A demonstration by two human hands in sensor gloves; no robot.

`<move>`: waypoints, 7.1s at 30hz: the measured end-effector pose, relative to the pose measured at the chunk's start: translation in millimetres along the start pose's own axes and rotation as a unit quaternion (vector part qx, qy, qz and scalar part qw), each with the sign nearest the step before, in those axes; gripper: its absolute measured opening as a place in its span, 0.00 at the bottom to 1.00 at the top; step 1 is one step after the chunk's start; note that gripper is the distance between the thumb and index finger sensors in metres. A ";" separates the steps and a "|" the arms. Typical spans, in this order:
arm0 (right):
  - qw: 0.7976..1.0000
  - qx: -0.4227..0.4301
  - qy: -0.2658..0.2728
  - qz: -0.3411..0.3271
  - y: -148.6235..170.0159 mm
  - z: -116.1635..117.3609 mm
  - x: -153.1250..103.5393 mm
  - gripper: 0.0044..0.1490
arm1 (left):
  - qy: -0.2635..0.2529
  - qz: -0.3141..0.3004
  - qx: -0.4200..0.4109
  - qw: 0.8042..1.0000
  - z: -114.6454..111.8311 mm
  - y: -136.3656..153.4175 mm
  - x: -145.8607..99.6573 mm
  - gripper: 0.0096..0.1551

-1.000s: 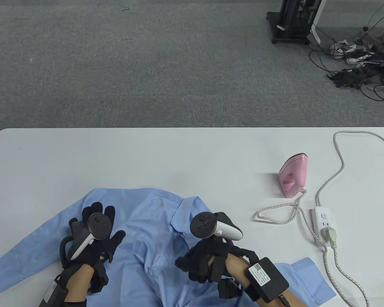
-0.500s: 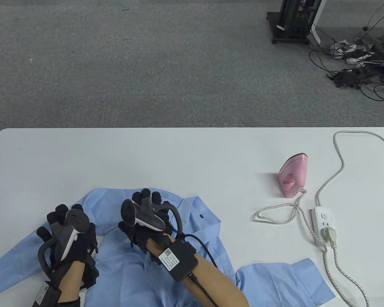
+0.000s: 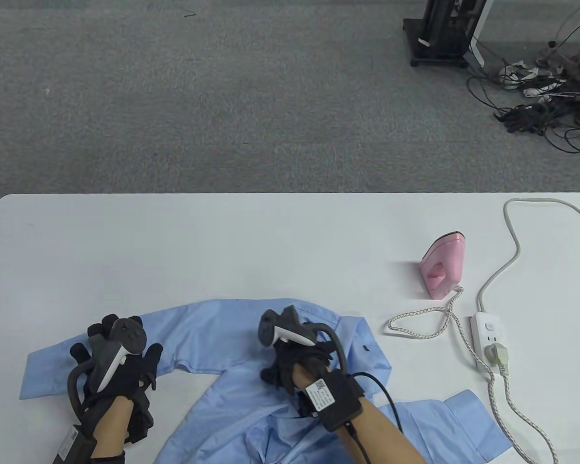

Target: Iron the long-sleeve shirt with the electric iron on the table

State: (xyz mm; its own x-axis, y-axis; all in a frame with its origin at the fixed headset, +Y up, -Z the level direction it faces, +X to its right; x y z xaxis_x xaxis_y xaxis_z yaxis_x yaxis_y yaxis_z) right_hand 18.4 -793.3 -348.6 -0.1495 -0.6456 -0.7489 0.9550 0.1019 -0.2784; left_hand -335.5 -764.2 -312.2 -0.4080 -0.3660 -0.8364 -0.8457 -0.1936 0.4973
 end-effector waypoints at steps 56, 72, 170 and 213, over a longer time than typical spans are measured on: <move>0.985 0.133 0.008 0.106 178.4 67.7 -34.5 0.58 | 0.142 0.003 0.003 0.990 -34.2 17.4 35.8 0.37; 0.986 0.052 0.125 0.101 174.3 27.1 -67.5 0.49 | 0.130 0.012 0.045 0.990 -31.6 8.6 32.0 0.37; 0.812 0.577 0.031 -0.084 -64.2 -47.4 21.6 0.40 | 0.093 0.009 0.118 0.989 -35.4 -11.9 22.3 0.48; 0.768 0.593 0.173 0.171 244.3 39.5 -59.7 0.40 | 0.080 -0.001 0.095 0.992 -29.1 -10.7 21.1 0.31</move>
State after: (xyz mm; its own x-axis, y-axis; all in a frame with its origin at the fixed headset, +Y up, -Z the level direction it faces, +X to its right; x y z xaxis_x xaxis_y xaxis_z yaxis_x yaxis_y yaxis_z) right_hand 270.7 -759.8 -348.2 0.2981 -0.4745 -0.8282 0.4841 -0.6727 0.5596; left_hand -325.1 -796.3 -328.5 -0.3597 -0.5088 -0.7821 -0.9021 -0.0246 0.4309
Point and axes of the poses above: the tracker on the back of each hand, its own y axis roughly to the little-finger side, its own x axis roughly from the wrist to the fingertips, z = x × y, the point moved 2 cm from there along x, roughly from the wrist to the fingertips, and after that the axes turned 9 degrees about -x, right-handed, at the moved point
